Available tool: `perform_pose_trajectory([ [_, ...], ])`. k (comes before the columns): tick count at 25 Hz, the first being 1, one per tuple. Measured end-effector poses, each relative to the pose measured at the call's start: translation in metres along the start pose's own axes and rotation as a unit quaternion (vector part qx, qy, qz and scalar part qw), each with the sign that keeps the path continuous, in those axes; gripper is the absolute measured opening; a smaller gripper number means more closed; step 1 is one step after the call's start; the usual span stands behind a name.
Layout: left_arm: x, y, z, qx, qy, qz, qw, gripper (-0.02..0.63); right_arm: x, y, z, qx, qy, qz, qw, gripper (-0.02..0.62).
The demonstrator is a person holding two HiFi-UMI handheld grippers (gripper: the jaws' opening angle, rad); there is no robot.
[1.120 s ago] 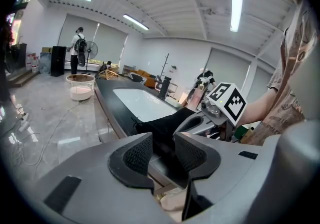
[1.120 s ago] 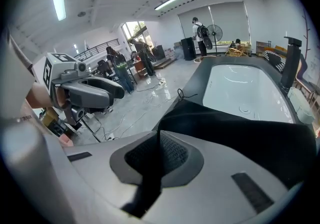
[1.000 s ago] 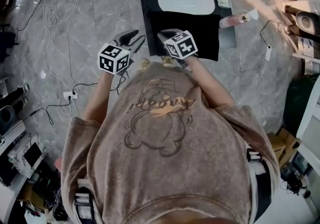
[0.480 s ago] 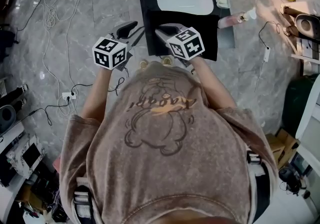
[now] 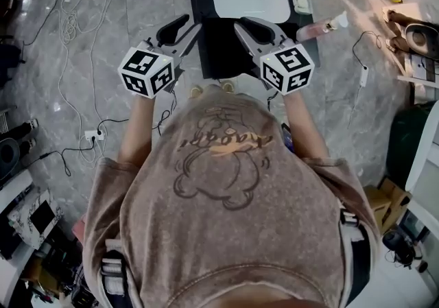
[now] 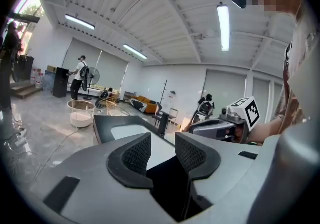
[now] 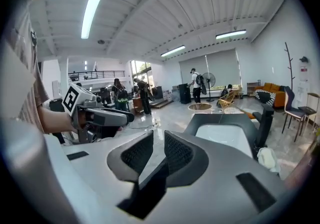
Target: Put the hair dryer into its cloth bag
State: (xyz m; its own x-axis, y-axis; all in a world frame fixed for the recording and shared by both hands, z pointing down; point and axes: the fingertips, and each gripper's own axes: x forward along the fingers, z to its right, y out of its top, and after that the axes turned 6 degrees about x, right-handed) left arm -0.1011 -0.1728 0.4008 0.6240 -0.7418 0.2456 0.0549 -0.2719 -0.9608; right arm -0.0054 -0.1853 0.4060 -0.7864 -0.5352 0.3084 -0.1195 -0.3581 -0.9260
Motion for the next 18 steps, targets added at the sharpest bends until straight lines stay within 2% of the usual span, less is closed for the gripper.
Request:
perform_pose_trajectory([
  [3, -0.002, 0.005, 0.005, 0.0, 0.014, 0.013, 0.9998, 0.155, -0.019, 0.007, 0.009, 0.003, -0.029, 0.043, 0.999, 0.072],
  [7, -0.006, 0.004, 0.002, 0.026, 0.047, 0.031, 0.9981, 0.155, -0.036, 0.009, 0.02, 0.018, -0.067, 0.088, 0.994, 0.072],
  [11, -0.01, -0.005, -0.007, 0.04, 0.072, 0.04, 0.9958, 0.142, -0.038, -0.004, 0.029, 0.015, -0.086, 0.086, 0.993, 0.041],
  [14, -0.011, -0.017, -0.012, 0.028, 0.083, 0.035, 0.9955, 0.062, -0.036, -0.016, 0.032, 0.019, -0.092, 0.081, 0.992, 0.024],
  [18, -0.012, -0.03, -0.013, 0.01, 0.092, 0.033, 0.9952, 0.018, -0.034, -0.031, 0.032, 0.025, -0.092, 0.07, 0.993, 0.003],
])
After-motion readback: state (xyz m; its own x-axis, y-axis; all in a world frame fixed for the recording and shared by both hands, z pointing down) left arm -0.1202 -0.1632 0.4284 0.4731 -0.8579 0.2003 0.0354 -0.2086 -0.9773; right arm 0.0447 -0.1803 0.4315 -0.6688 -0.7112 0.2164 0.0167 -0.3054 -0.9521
